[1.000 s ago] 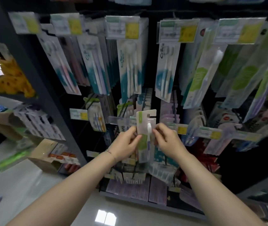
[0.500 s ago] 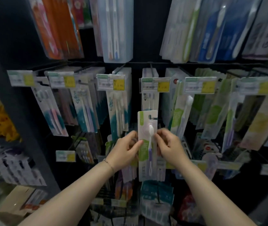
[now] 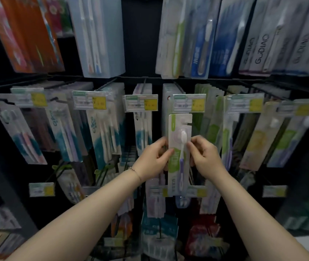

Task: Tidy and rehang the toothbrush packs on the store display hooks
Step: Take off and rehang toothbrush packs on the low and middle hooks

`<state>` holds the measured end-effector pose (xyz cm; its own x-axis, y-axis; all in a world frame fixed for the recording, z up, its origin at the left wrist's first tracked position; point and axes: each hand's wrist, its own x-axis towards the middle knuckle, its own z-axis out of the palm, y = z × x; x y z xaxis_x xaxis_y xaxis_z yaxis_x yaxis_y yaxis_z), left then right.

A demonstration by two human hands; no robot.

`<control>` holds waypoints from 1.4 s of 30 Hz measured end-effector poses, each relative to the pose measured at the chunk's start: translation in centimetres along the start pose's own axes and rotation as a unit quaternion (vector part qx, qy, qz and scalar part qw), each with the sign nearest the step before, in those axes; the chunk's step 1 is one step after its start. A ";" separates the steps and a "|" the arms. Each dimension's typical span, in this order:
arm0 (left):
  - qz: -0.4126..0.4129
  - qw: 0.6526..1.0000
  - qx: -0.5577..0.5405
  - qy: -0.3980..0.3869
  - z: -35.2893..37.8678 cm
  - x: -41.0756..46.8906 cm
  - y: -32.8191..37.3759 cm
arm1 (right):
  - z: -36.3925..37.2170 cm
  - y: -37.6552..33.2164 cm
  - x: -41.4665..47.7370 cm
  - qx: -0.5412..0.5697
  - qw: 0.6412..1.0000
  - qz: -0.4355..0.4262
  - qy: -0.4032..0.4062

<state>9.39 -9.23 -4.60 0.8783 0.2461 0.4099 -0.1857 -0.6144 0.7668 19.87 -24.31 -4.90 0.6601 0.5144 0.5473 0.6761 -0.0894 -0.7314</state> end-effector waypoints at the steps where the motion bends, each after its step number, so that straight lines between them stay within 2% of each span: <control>1: 0.000 1.000 -0.003 -0.003 0.6 0.4 0.2 | -0.7 0.3 0.1 0.000 1.000 0.003 0.000; 5: 0.004 1.000 0.013 -0.014 3.2 1.5 1.3 | -3.6 1.6 0.0 0.001 1.000 0.016 0.002; 11: 0.015 0.998 -0.035 -0.043 7.0 2.7 3.2 | -7.8 3.6 -0.4 0.018 0.999 0.035 0.008; 19: 0.022 0.998 -0.043 -0.041 10.3 4.6 4.9 | -11.3 5.4 0.3 0.033 0.999 0.018 0.012; 25: 0.040 0.999 -0.025 -0.001 11.1 6.4 6.3 | -12.3 5.6 2.0 0.048 0.997 -0.035 0.042; 32: 0.023 0.999 0.013 0.039 11.3 7.7 7.1 | -12.2 5.6 3.3 0.069 0.996 -0.038 0.044; 42: 0.004 1.000 -0.001 0.025 11.7 7.0 6.1 | -12.1 6.2 2.9 0.078 0.996 -0.039 0.002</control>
<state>19.57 -20.05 -2.78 0.8539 0.2775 0.4403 -0.1938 -0.6155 0.7639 29.90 -33.68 -2.97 0.6095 0.5108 0.6063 0.6662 0.0847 -0.7409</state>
